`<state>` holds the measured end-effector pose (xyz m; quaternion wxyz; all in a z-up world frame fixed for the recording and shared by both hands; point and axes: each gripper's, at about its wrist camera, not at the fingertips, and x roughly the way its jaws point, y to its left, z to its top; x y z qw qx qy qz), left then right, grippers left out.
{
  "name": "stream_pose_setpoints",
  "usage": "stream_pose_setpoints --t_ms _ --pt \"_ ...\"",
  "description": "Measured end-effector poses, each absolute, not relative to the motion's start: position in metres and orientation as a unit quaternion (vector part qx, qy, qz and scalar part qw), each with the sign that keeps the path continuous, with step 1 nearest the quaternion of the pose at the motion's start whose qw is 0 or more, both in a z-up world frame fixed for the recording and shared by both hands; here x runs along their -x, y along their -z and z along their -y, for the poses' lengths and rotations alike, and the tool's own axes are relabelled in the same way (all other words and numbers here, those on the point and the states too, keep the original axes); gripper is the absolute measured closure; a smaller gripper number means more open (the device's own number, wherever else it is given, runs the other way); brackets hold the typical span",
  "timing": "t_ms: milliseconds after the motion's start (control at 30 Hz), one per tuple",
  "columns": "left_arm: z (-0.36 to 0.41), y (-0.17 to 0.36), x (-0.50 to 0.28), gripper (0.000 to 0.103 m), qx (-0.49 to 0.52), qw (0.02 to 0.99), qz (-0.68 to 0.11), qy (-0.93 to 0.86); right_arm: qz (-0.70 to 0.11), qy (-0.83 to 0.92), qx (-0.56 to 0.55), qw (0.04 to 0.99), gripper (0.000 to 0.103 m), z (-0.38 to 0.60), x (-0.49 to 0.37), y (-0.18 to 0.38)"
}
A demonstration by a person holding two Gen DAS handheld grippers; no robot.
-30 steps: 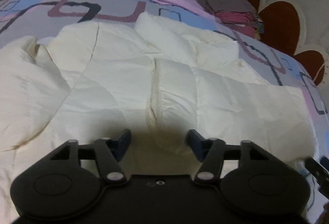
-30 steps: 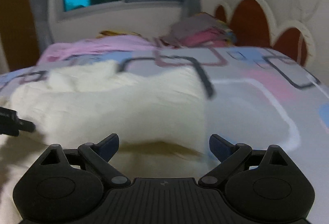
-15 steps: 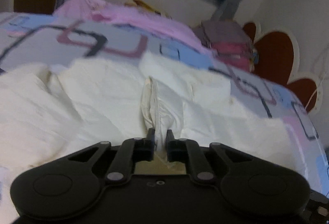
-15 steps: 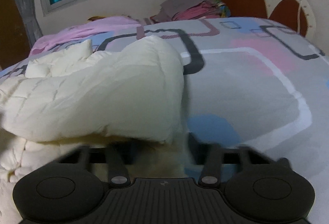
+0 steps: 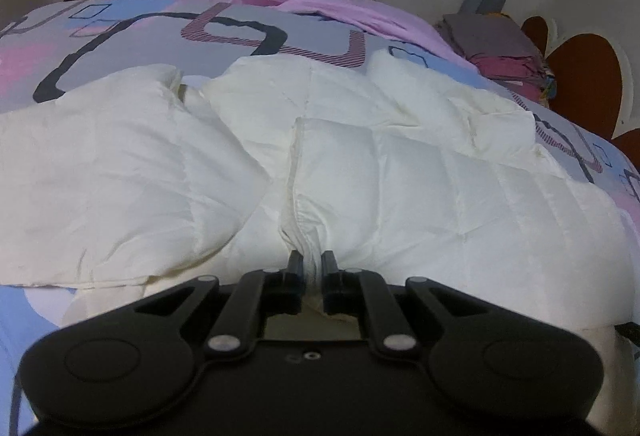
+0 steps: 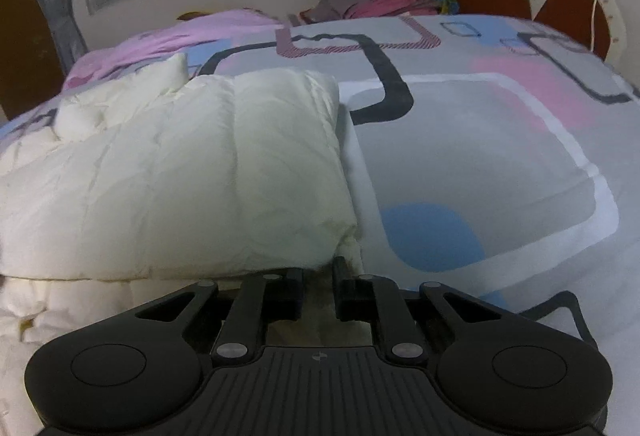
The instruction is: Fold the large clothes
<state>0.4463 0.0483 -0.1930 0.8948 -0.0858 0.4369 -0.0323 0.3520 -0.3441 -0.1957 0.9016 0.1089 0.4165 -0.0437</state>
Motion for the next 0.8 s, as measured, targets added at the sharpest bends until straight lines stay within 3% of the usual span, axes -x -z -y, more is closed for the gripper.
stream_pose_setpoints --t_ms 33,67,100,167,467,767,800 --pt "-0.049 0.190 -0.444 0.090 0.080 0.896 -0.435 0.031 -0.414 0.038 -0.106 0.903 0.090 0.345 -0.346 0.190" --pt "-0.051 0.186 -0.442 0.086 0.072 0.900 -0.429 0.027 -0.409 0.035 -0.103 0.906 0.082 0.346 -0.341 0.184" --pt "-0.051 0.183 -0.441 0.078 0.066 0.902 -0.427 0.025 -0.399 0.033 -0.098 0.911 0.060 0.346 -0.336 0.176" --pt "-0.054 0.176 -0.436 0.076 0.060 0.905 -0.421 0.016 -0.366 0.034 -0.083 0.926 0.030 0.344 -0.330 0.162" --pt "-0.041 0.143 -0.434 0.074 0.055 0.925 -0.374 0.023 -0.361 0.024 -0.152 0.920 0.030 0.365 -0.407 0.166" --pt "0.004 0.181 -0.469 0.074 0.016 0.917 -0.398 0.034 -0.396 0.020 -0.260 0.880 0.031 0.391 -0.485 0.196" --pt "0.005 0.186 -0.472 0.073 0.014 0.914 -0.404 0.032 -0.401 0.019 -0.257 0.879 0.046 0.389 -0.489 0.199"
